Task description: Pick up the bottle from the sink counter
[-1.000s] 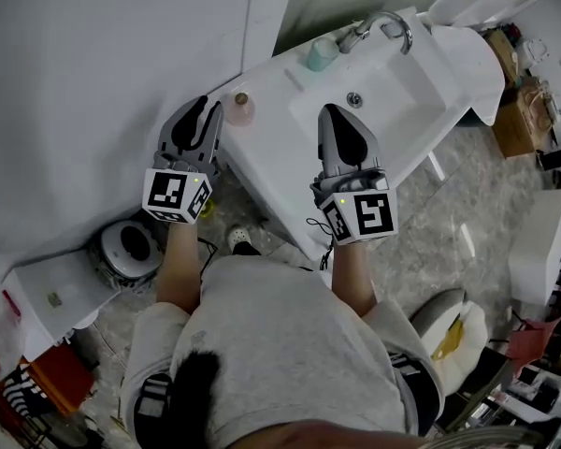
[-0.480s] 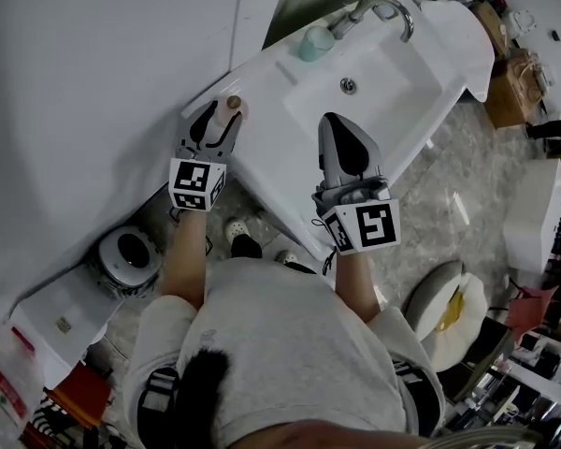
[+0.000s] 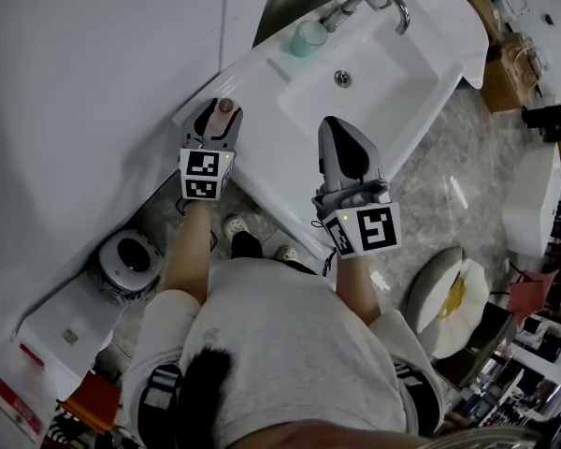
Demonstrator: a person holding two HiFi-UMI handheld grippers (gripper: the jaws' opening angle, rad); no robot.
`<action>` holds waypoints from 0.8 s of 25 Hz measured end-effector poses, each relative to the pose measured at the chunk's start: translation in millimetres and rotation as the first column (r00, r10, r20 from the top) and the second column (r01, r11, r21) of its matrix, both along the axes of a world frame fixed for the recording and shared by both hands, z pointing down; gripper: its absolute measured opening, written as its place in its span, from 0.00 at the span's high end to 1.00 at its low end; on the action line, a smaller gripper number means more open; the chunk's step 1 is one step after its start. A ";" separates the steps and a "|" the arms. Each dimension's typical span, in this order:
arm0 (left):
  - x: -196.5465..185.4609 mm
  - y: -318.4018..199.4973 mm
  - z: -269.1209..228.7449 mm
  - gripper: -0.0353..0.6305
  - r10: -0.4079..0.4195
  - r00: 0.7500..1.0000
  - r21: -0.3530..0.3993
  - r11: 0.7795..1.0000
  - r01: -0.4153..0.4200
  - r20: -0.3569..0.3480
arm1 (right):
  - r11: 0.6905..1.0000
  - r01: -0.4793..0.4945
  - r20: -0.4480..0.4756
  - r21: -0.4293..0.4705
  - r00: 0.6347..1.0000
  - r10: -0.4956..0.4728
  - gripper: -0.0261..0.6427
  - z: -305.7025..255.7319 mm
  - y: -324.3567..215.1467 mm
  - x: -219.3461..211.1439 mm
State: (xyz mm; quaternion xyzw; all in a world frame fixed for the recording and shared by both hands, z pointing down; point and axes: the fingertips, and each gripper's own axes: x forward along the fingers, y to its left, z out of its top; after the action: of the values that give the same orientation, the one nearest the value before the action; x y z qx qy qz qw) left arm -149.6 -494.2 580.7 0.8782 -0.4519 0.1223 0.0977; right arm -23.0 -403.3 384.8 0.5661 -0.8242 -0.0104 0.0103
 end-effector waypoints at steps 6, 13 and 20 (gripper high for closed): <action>3.2 -5.7 16.9 0.65 -0.018 0.999 -0.046 0.999 0.020 0.035 | 1.000 -0.008 -0.001 -0.008 1.000 0.008 0.95 2.9 -0.8 1.5; 1.2 -8.7 17.0 0.70 -0.035 0.998 -0.058 0.998 0.038 0.061 | 1.000 -0.011 0.000 -0.012 1.000 0.011 0.95 4.2 -2.0 1.5; -1.4 -8.3 17.1 0.73 -0.031 0.998 -0.056 0.998 0.033 0.047 | 1.000 -0.012 0.002 -0.010 1.000 0.012 0.95 4.7 0.7 0.2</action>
State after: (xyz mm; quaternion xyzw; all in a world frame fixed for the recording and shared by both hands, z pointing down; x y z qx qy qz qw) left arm -151.0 -502.5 597.8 0.8647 -0.4643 0.1536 0.1144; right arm -22.8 -402.6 389.6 0.5710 -0.8208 -0.0057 0.0122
